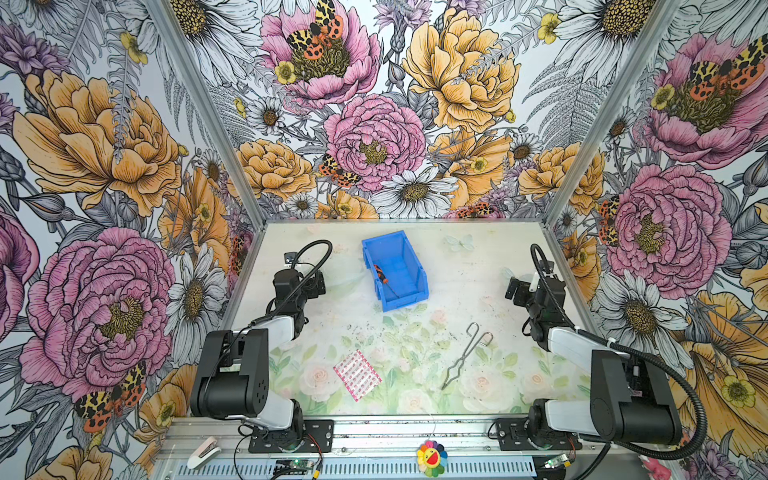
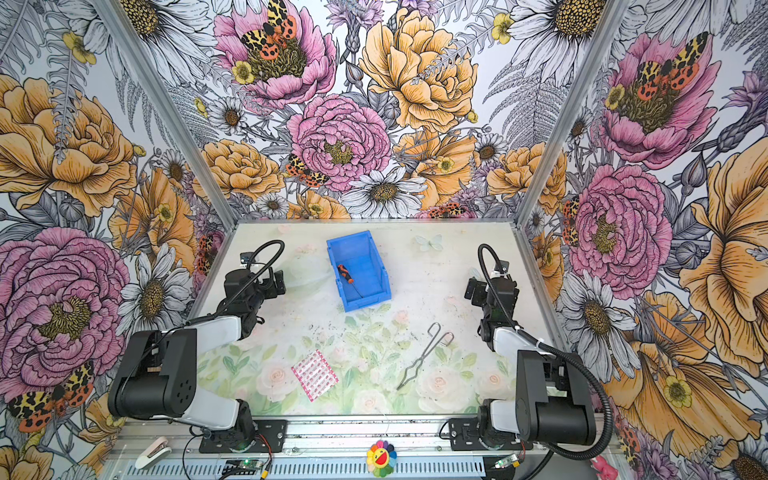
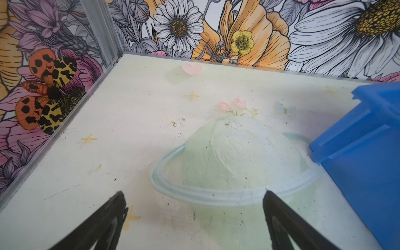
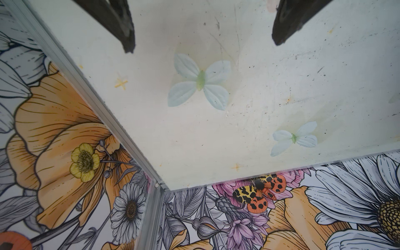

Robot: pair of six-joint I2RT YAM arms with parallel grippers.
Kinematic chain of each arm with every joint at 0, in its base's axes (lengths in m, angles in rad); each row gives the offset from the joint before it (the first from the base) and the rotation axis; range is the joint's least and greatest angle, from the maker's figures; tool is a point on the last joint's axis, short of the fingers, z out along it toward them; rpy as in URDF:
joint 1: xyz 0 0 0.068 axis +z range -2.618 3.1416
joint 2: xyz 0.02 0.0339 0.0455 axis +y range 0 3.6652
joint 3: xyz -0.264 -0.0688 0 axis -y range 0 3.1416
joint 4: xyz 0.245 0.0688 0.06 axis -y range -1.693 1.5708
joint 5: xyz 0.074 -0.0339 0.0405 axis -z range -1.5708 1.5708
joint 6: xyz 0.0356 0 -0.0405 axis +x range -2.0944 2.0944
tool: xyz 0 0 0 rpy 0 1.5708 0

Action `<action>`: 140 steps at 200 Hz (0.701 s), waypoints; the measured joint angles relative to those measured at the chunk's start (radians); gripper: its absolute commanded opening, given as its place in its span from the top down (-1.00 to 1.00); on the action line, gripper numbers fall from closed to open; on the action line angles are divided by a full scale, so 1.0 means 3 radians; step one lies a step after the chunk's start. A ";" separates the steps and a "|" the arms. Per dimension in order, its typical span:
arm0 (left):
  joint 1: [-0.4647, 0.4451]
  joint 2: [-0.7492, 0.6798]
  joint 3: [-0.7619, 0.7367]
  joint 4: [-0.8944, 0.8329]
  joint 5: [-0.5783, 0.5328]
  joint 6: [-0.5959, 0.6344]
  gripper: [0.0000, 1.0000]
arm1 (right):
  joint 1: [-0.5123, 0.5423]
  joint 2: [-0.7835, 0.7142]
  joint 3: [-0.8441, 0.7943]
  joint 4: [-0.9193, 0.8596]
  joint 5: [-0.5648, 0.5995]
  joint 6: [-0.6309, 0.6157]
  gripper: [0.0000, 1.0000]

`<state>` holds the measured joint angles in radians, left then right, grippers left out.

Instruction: Put the screwdriver in the bin

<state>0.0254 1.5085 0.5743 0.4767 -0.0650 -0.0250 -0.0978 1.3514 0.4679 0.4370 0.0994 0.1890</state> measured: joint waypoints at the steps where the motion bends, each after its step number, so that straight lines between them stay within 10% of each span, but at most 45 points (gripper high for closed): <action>1: 0.0001 0.0006 0.0000 0.0014 0.0000 -0.0001 -0.97 | 0.0000 0.0005 0.0000 0.0011 0.0000 0.0004 -0.99; 140: 0.0100 0.0083 -0.0113 0.0425 0.0329 0.0009 -0.97 | 0.0109 0.0624 0.0395 0.0111 -0.0326 -0.0238 -0.99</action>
<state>0.0555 1.5333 0.5404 0.6041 0.0338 -0.0223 -0.0650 1.5387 0.5865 0.4702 0.0017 0.1177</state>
